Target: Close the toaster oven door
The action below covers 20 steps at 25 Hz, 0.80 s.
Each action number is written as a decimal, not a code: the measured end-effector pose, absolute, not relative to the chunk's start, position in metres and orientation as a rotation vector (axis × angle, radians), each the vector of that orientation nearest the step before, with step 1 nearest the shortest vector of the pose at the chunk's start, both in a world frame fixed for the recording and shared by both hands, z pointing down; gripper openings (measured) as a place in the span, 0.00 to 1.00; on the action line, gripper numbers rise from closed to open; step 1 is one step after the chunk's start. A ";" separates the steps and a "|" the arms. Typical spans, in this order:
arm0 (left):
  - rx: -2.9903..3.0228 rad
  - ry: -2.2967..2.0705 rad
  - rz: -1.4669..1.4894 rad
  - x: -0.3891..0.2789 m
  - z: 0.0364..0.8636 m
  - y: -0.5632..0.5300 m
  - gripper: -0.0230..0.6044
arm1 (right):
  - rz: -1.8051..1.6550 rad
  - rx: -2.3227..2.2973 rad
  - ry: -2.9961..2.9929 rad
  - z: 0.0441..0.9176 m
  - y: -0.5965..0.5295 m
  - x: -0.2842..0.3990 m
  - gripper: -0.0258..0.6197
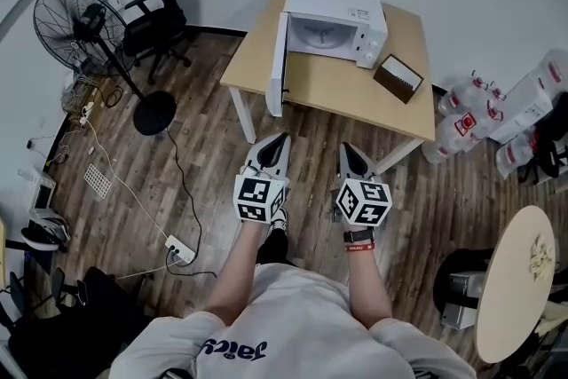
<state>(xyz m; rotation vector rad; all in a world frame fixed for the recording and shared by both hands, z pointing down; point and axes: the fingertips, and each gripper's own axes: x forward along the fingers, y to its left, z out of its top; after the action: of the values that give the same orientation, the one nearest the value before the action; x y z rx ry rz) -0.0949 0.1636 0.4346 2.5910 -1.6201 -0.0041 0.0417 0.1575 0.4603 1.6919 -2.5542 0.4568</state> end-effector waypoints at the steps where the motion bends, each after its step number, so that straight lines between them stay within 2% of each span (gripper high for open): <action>1: 2.594 -1.616 -0.004 -0.098 0.432 0.148 0.07 | 0.452 1.687 -2.553 0.459 0.142 0.037 0.06; 20: 2.662 -1.517 0.036 -0.180 0.421 -0.062 0.07 | 0.412 1.635 -2.591 0.441 -0.072 -0.057 0.06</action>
<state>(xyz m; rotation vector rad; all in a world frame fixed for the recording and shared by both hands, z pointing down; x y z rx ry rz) -0.1803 -0.0617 0.4209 2.6617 -1.5167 0.0364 -0.0572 -0.0719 0.4406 1.6347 -2.5915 0.4124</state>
